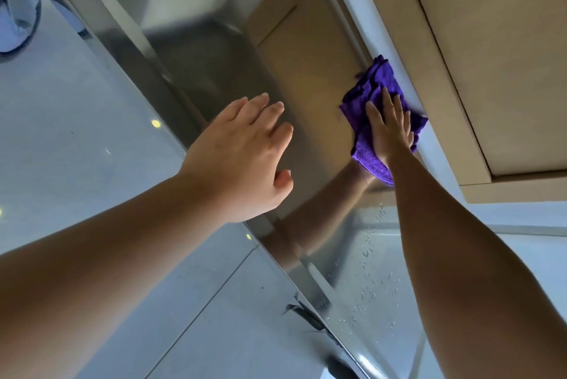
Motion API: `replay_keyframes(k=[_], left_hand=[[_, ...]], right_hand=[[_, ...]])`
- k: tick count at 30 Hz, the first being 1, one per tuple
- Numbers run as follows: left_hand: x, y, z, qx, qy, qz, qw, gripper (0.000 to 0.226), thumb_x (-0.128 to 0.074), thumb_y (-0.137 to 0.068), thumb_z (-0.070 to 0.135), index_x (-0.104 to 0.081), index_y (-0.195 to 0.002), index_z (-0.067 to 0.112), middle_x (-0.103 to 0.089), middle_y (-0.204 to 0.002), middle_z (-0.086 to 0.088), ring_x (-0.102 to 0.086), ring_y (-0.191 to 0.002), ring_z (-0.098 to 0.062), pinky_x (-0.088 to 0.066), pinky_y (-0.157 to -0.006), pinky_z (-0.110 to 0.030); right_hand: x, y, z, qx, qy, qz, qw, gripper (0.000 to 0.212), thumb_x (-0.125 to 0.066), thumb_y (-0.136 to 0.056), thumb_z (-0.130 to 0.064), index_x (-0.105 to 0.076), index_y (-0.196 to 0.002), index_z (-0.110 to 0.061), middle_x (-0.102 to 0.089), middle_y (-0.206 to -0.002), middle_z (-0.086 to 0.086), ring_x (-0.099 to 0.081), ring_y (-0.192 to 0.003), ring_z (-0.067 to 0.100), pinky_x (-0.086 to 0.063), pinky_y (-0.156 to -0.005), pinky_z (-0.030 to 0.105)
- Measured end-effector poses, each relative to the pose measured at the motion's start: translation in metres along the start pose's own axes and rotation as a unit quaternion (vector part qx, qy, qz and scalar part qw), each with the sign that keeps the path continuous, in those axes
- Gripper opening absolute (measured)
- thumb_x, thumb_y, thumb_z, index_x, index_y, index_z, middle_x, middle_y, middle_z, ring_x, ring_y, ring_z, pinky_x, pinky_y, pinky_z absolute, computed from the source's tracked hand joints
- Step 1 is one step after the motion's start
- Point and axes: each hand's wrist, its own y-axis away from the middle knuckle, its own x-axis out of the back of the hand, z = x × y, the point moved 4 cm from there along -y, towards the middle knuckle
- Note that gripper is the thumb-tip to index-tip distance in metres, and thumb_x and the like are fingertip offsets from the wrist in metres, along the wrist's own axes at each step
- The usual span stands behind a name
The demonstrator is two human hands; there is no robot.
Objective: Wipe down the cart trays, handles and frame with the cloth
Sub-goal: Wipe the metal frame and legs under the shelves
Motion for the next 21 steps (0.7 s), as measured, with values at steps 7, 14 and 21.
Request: replay_keyframes(k=[7, 14, 21], left_hand=[[0.000, 0.002, 0.002, 0.007, 0.000, -0.003, 1.000, 0.063, -0.035, -0.072, 0.044, -0.063, -0.110, 0.003, -0.058, -0.124, -0.020, -0.050, -0.120, -0.036, -0.036, -0.103, -0.041], [-0.003, 0.000, 0.003, 0.006, -0.031, -0.020, 0.999, 0.067, -0.032, -0.074, 0.046, -0.059, -0.117, 0.002, -0.054, -0.128, -0.021, -0.047, -0.122, -0.037, -0.035, -0.103, -0.044], [-0.001, -0.001, 0.000, 0.000, -0.046, -0.037, 0.998, 0.068, -0.034, -0.077, 0.048, -0.052, -0.127, 0.004, -0.047, -0.137, -0.019, -0.039, -0.129, -0.035, -0.030, -0.107, -0.044]], right_hand=[[-0.006, 0.002, 0.020, -0.127, -0.007, 0.006, 0.992, 0.063, -0.019, -0.089, -0.069, -0.011, -0.147, -0.045, -0.006, -0.159, -0.008, 0.000, -0.145, 0.029, 0.000, -0.111, 0.062], [-0.018, 0.022, 0.015, -0.334, -0.084, -0.009, 0.939, 0.069, -0.012, -0.091, -0.068, -0.001, -0.150, -0.034, 0.004, -0.159, 0.002, 0.012, -0.141, 0.042, 0.005, -0.109, 0.063], [-0.028, 0.067, -0.004, -0.269, -0.067, -0.021, 0.961, 0.068, -0.010, -0.089, -0.069, 0.003, -0.149, -0.039, 0.006, -0.159, -0.001, 0.013, -0.143, 0.036, 0.007, -0.108, 0.064]])
